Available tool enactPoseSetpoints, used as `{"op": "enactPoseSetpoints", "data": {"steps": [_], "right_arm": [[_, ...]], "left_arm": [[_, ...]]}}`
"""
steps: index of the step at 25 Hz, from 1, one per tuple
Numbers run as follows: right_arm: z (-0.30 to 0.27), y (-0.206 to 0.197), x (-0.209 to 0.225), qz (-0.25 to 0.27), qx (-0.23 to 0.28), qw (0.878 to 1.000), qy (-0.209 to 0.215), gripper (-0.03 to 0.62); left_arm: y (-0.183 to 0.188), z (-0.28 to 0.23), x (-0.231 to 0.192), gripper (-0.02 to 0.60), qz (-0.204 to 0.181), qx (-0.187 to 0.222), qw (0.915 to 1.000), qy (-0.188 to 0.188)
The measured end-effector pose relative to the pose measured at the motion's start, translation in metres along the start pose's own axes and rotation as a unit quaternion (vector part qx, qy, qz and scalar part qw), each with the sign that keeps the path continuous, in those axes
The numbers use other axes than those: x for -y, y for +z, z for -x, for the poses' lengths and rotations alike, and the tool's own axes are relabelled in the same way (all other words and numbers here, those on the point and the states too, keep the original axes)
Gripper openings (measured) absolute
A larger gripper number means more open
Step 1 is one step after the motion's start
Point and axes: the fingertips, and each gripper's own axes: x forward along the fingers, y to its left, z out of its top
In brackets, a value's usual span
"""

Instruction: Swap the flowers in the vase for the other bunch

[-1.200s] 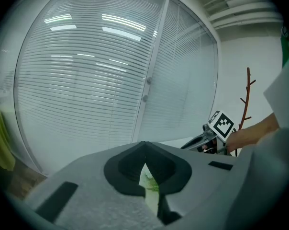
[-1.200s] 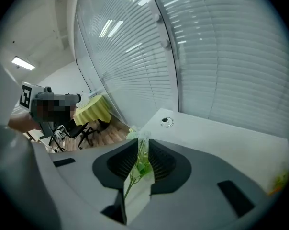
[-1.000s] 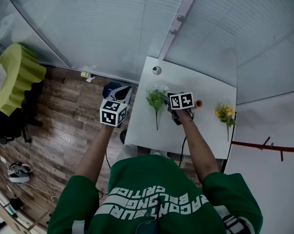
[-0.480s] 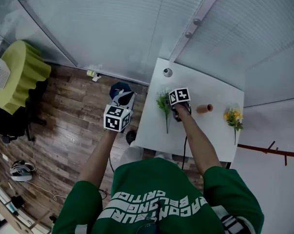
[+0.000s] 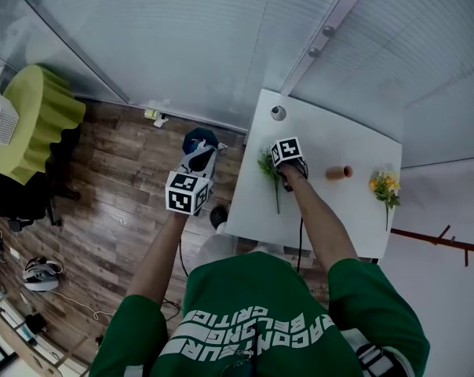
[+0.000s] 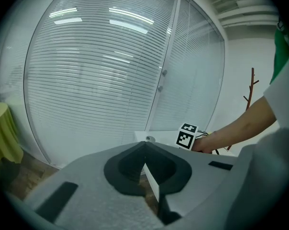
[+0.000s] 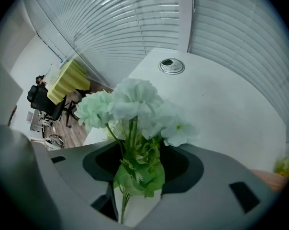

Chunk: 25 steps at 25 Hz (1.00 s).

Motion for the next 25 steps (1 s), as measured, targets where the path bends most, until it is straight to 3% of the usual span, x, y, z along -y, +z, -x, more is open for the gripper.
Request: {"op": "enactPoseSetpoints", "data": {"steps": [12, 25], "right_arm": [[0.004, 0.001, -0.002, 0.004, 0.001, 1.0, 0.006, 0.083], [0.051, 0.022, -0.007, 0.007, 0.092, 0.995, 0.039, 0.048]], "left_arm": [[-0.001, 0.002, 0.001, 0.005, 0.0, -0.004, 1.0, 0.006], [0.018, -0.002, 0.026, 0.005, -0.021, 0.007, 0.9997, -0.005]]}}
